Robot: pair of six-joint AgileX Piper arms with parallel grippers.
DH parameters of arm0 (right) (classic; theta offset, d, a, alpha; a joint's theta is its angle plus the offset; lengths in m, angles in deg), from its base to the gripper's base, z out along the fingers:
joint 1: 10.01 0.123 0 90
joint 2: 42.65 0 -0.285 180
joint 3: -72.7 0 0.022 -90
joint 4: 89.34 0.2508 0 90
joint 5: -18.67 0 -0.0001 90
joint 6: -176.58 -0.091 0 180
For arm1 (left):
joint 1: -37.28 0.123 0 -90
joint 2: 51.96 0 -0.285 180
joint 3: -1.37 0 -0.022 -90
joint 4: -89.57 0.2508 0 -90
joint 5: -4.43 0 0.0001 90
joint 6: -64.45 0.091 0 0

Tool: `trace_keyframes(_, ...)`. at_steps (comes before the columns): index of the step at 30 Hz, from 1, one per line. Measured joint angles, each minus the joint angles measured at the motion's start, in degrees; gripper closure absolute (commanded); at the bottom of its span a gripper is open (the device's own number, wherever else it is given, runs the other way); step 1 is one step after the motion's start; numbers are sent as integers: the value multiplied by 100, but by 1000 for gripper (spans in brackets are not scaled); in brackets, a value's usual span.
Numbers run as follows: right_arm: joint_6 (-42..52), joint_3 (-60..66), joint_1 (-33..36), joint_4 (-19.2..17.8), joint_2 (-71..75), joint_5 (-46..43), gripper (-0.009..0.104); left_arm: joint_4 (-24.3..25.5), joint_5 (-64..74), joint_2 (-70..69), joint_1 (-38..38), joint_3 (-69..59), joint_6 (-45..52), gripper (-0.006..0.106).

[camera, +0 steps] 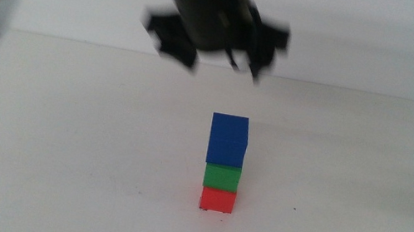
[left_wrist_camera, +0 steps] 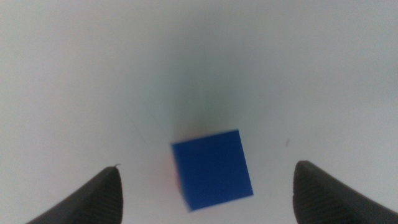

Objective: Stack red cubes first, then green, then blue cubes in a specific spot.

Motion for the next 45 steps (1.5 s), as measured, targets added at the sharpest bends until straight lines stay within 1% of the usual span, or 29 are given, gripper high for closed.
trace_keyframes(2, 0, 0, 0, 0, 0, 0, 7, 338, -42, -590, 0, -188, -67, 7)
trace_keyframes(5, 0, 0, 0, 0, 0, 0, 7, 1001, -43, -1651, 0, -765, -92, 7)
trace_keyframes(8, 0, 0, 0, 0, 0, 0, 7, 1389, -19, -2638, 98, -1564, -69, 7)
trace_keyframes(13, 0, 0, 0, 0, 0, 0, 7, 1815, 36, -3950, 511, -2658, -49, 7)
trace_keyframes(18, 0, 0, 0, 0, 0, 0, 7, 1913, 63, -4834, 894, -3536, 125, 7)
trace_keyframes(19, 0, 0, 0, 0, 0, 0, 7, 1842, 28, -4966, 1031, -3663, 249, 7)
trace_keyframes(20, 0, 0, 0, 0, 0, 0, 7, 1638, -129, -5142, 1250, -3825, 517, 7)
trace_keyframes(22, 0, 0, 0, 0, 0, 0, 7, 1013, -635, -5475, 1797, -4134, 1239, 7)
trace_keyframes(24, 0, 0, 0, 0, 13, 0, 7, 267, -1091, -5866, 2469, -4463, 2062, 7)
trace_keyframes(27, 0, 0, 0, 0, 50, 0, 7, -505, -1328, -6267, 3215, -4829, 2781, 7)
trace_keyframes(30, 0, 0, 0, 0, 50, 0, 7, -807, -1353, -6497, 3620, -5037, 3094, 7)
trace_keyframes(33, 0, 0, 0, 0, 50, 0, 7, -940, -1362, -6604, 3714, -5116, 3190, 7)
trace_keyframes(45, 0, 0, 0, 0, 50, 0, 7, -954, -1445, -6699, 3751, -5116, 3225, 7)
